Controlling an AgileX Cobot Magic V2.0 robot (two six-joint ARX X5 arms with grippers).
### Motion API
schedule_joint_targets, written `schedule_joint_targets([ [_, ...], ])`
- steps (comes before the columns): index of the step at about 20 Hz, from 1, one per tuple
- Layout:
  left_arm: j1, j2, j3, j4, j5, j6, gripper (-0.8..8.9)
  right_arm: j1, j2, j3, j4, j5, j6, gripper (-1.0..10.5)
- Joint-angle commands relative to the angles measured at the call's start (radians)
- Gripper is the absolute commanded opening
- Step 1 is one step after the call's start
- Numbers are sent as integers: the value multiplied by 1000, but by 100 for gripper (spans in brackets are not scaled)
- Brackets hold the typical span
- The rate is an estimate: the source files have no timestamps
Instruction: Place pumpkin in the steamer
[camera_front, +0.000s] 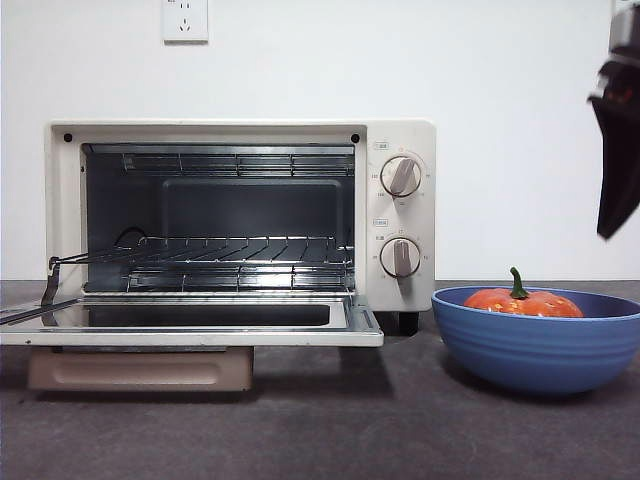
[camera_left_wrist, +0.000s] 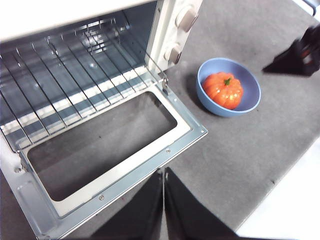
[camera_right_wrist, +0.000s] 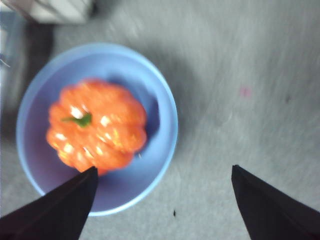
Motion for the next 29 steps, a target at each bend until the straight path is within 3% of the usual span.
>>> schedule_joint_targets([
  [1,-2,3,6,6,-2,14,8,2,39,5,34,-2,14,398],
  [12,-2,4,6,3,-2,14,8,2,203,5,127,1,34,243],
  [19,-2,4,6,3,-1,14,8,2,262,5,146,1,35,72],
  [29,-2,4,6,4,-2,14,8,2,262,5,158,-2,49,13],
])
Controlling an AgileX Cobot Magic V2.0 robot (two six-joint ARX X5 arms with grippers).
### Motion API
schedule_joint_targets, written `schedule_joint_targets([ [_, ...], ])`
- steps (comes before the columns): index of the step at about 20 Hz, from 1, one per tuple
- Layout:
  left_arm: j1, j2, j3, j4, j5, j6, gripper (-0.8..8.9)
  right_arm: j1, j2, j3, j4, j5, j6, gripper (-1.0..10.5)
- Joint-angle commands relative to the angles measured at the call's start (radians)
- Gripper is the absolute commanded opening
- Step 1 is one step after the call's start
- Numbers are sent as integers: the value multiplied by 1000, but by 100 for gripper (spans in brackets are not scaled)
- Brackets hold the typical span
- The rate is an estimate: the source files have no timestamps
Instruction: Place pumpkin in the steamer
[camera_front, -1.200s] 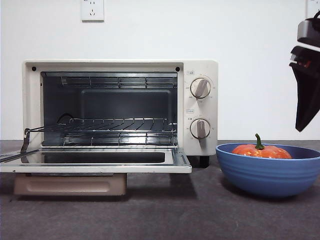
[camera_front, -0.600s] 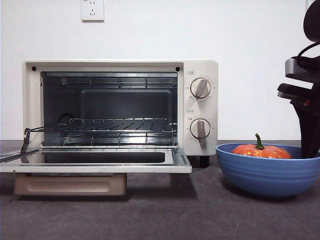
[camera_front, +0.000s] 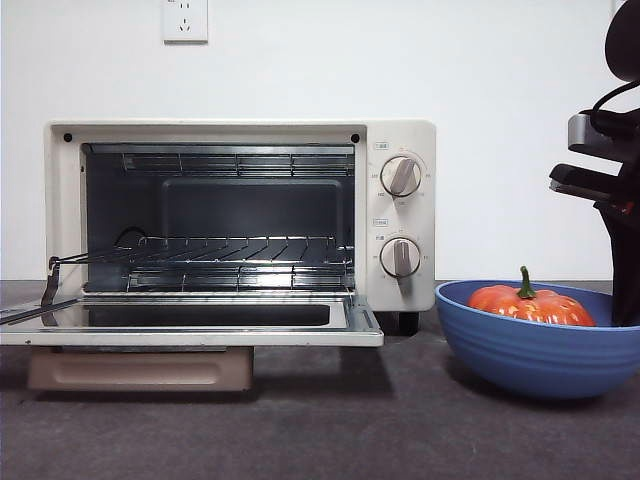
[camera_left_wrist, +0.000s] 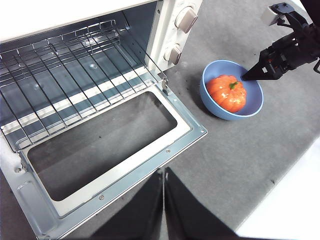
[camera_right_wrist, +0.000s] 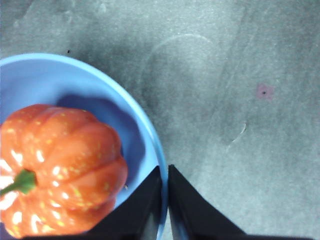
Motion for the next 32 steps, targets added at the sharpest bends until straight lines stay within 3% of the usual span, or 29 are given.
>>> schedule_joint_targets([
  [1,-2,5,6,5,-2,13,8,3,13,8,8,-1,18,12],
  [6,-2,5,6,7,-2,14,8,33,-68,23,-23,-28,47,11],
  [13,-2,5,6,13,-2,14,8,291,-125,156,-93,-11,170,11],
  [20,-3,5,6,12,-2,13,8,487,127,430,-100,77,263,10],
  [26,-5,5,6,11,-2,13,8,531,363,697,-166,135,344,10],
  [32,-18,4,6,11,-2,2,8,542,494,851,-206,220,449,10],
])
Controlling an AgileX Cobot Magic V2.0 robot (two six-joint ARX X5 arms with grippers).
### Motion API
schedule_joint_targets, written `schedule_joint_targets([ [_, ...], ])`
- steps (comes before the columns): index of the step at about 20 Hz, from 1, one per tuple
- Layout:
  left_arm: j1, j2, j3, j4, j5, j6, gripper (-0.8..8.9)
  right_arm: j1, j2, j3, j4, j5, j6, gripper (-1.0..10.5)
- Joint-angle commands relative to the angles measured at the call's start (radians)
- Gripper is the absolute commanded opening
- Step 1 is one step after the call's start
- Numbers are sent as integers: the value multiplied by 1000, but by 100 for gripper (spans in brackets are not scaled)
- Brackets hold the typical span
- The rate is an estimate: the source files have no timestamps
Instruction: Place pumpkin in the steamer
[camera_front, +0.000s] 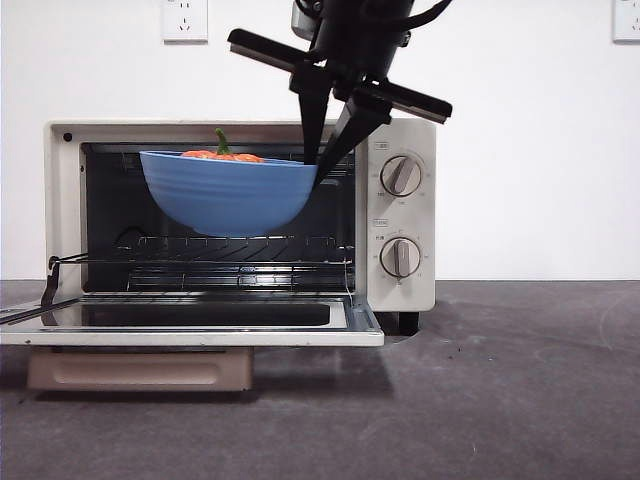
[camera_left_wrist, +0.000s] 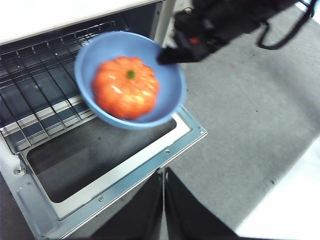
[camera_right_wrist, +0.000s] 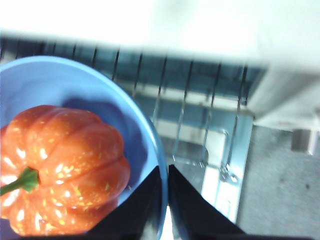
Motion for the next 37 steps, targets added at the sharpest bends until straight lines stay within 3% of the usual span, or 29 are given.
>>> schedule_joint_targets([
  [1,-15,4,6,7,-2,3,8,12,46,54,6,29,75,10],
  [8,-39,-2,6,7,-2,3,8,11,80,62,43,95,169,10],
  [18,-43,-6,6,3,-2,3,8,11,116,62,68,148,197,11],
  [25,-43,-9,6,3,-2,3,8,12,115,62,69,151,193,147],
  [29,-43,-9,6,2,-2,3,8,19,100,62,69,155,182,169],
  [37,-43,-9,6,2,-2,3,8,64,-8,62,42,170,76,169],
])
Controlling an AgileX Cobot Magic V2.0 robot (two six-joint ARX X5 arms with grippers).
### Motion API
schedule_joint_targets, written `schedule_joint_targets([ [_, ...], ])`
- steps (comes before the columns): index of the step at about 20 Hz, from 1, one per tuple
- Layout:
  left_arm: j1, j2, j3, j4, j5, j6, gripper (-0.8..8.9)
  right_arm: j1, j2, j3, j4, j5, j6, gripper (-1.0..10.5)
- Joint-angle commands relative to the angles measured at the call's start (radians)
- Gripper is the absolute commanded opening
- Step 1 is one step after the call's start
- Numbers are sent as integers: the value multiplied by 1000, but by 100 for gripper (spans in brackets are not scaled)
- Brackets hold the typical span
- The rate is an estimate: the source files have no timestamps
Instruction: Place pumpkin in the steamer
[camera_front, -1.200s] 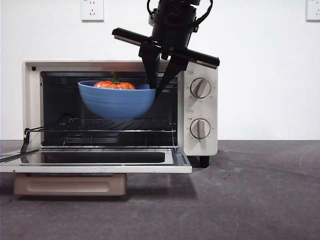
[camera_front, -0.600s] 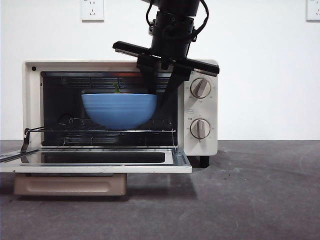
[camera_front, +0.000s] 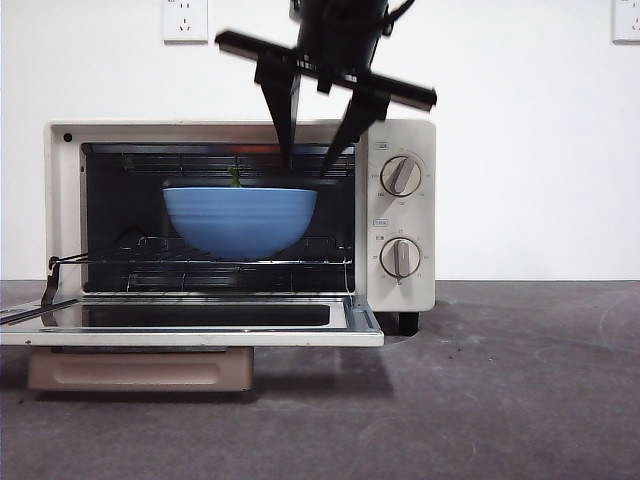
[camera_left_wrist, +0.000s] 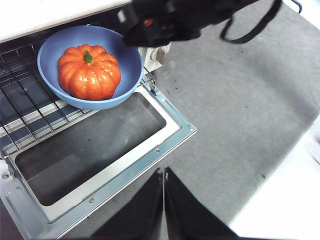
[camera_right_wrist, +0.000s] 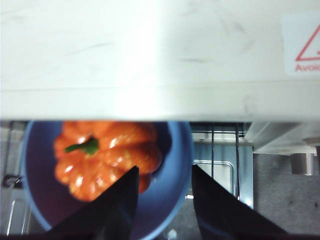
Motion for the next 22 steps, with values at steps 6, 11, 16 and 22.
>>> schedule_joint_targets([
  [6,-5,5,6,5,-2,6,8,76,-171,24,-122,6,-353,169],
  [11,-5,5,6,3,-2,20,8,82,-333,-28,-218,12,-454,168],
  [16,-5,5,6,2,-1,26,8,82,-557,-256,-139,-29,-533,168],
  [22,-5,5,6,-3,-2,14,8,82,-794,-487,-23,-268,-672,168],
])
